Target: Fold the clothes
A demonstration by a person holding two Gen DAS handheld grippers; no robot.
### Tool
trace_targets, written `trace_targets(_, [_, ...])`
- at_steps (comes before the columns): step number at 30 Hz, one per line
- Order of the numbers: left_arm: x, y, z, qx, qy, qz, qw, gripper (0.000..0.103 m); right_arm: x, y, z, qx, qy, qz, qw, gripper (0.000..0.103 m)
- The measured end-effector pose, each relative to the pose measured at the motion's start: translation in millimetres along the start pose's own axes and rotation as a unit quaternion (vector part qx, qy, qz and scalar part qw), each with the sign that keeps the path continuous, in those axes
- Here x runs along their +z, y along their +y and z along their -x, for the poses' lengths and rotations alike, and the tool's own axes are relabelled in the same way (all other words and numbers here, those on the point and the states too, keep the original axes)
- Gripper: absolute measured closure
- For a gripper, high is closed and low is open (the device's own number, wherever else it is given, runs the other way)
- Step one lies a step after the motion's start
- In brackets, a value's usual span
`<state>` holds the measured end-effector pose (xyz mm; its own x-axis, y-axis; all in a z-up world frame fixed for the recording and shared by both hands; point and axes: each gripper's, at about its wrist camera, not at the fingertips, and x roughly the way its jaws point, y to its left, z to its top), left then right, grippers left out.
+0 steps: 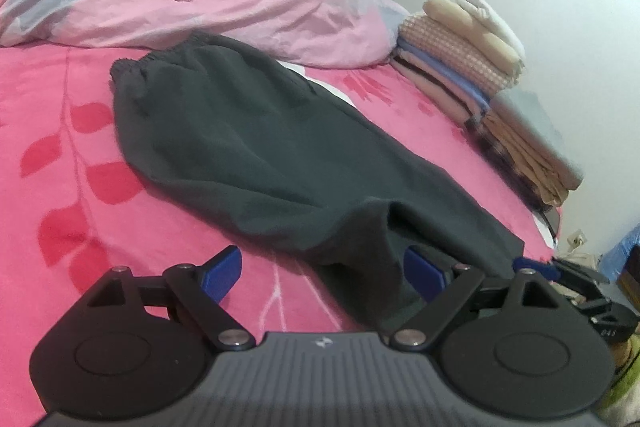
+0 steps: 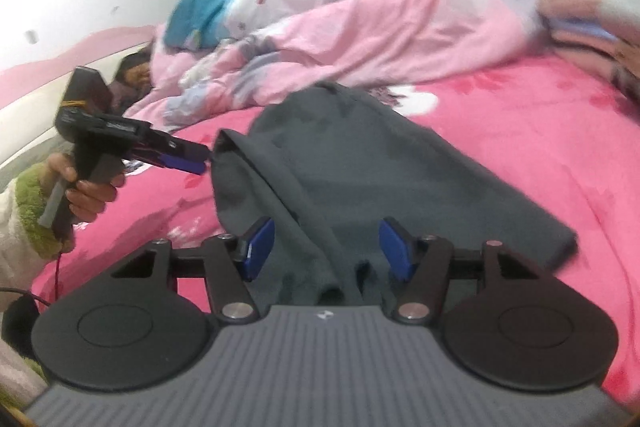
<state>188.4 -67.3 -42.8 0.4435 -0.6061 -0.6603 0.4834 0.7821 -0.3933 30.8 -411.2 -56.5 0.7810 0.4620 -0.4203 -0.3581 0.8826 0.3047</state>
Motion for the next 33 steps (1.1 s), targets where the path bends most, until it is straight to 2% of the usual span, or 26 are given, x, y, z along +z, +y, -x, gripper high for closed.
trace_targets(7, [-8.5,-2.7,-7.9,-0.009,0.010,0.001,0.9999,0.014,5.8,-2.3,-26.9,0.059,0.066,0.018,0.996,0.046])
trace_targets(11, [-15.1,1.0,-14.3,-0.016,0.024,0.007,0.9996,0.014,2.9,8.1,-13.6,0.084,0.060,0.024,0.994,0.046])
trace_targets(15, [-19.6,1.8,-20.9,-0.017,0.030,0.009,0.9994,0.014,-4.2,17.9,-10.2,0.086,0.058,0.021,0.994,0.046])
trace_targets(17, [-20.5,2.1,-22.3,-0.017,0.028,0.012,0.9994,0.014,-7.8,22.8,-8.5,0.087,0.057,0.019,0.994,0.054])
trace_targets(19, [-19.3,3.1,-21.1,-0.017,0.022,0.017,0.9995,0.014,-11.4,27.7,-6.9,0.088,0.056,0.017,0.994,0.084])
trace_targets(21, [-18.5,4.0,-18.3,-0.017,0.015,0.020,0.9995,0.014,-15.0,32.6,-5.2,0.089,0.055,0.015,0.994,0.092])
trace_targets(26, [-18.7,5.5,-12.4,-0.015,0.009,0.020,0.9996,0.014,-23.9,44.8,-1.1,0.094,0.052,0.009,0.994,0.098])
trace_targets(33, [-20.2,2.9,-8.4,-0.016,0.004,0.017,0.9997,0.014,-37.0,48.8,0.5,0.145,0.059,-0.072,0.985,0.098])
